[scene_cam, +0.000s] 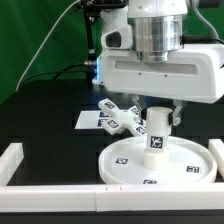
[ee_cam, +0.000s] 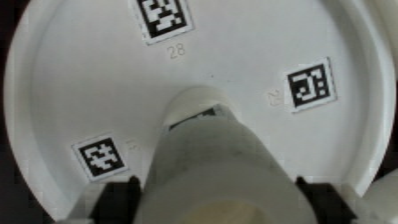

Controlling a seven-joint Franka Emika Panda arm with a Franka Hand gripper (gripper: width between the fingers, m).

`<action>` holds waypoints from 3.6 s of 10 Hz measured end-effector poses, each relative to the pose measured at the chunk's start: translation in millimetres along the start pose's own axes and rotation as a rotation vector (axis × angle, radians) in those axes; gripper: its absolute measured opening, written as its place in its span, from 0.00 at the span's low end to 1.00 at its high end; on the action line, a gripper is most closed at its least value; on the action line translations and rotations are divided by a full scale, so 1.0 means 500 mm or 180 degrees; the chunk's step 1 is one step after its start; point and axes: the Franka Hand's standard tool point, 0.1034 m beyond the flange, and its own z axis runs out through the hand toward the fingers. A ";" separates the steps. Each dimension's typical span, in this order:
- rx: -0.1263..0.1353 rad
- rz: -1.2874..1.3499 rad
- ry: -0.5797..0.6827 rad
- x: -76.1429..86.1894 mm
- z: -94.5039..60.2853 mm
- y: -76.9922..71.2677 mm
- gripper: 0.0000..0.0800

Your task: Assemble round table

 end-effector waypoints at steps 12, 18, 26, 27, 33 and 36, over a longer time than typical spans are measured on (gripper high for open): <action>0.0185 0.0149 0.0065 0.000 -0.002 -0.006 0.81; 0.0052 -0.2010 0.0144 0.006 0.001 -0.002 0.81; -0.0039 -0.2995 -0.0042 0.000 -0.002 0.001 0.68; -0.0039 -0.2988 -0.0040 0.001 -0.002 0.001 0.50; 0.0066 -0.1108 0.0332 0.003 0.000 -0.003 0.50; 0.0208 0.0395 0.0306 0.005 0.001 0.004 0.51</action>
Offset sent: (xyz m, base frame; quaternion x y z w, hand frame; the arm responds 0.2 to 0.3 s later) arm 0.0046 0.0050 -0.0053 0.0545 -0.0189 0.3444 0.9370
